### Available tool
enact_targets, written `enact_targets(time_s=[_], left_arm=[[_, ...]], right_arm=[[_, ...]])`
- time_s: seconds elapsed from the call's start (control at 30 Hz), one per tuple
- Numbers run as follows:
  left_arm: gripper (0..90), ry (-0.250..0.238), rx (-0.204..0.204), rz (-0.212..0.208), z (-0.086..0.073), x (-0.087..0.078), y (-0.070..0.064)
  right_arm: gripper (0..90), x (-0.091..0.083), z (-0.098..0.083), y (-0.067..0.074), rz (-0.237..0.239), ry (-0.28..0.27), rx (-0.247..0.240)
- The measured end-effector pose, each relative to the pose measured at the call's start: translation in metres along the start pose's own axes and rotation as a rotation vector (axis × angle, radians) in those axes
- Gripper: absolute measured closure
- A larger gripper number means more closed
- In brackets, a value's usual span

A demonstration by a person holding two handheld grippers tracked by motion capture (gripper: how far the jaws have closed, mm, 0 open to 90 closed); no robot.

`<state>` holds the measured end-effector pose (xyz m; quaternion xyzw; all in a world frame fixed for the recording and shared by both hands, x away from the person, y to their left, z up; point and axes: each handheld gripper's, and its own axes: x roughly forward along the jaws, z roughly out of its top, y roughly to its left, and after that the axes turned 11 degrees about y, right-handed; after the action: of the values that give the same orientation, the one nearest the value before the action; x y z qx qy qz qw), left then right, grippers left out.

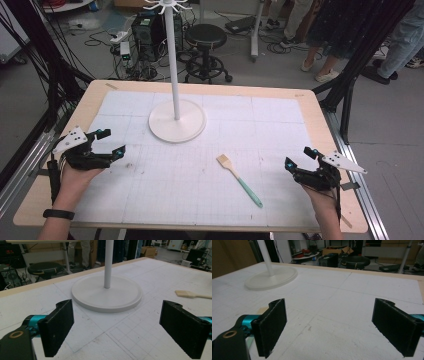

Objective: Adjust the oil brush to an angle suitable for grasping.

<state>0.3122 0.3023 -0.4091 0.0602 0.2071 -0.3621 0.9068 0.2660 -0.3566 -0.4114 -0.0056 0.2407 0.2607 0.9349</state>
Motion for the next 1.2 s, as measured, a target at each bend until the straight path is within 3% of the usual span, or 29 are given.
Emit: enact_targets(time_s=[0.2,0.5,0.83,1.2], left_arm=[[13.0,0.010,0.005,0.002,0.000,0.001,0.000],[13.1,0.021,0.010,0.004,0.000,0.002,-0.002],[13.1,0.033,0.017,-0.004,0.000,0.005,-0.004],[13.1,0.043,0.023,-0.010,0.000,0.007,-0.009]], right_arm=[[12.5,0.005,0.001,0.008,0.025,0.012,-0.013],[15.1,0.025,0.003,0.032,0.082,0.069,-0.044],[19.1,0.049,0.005,0.063,0.160,0.153,-0.113],[27.7,0.070,0.005,0.089,0.178,0.235,-0.144]])
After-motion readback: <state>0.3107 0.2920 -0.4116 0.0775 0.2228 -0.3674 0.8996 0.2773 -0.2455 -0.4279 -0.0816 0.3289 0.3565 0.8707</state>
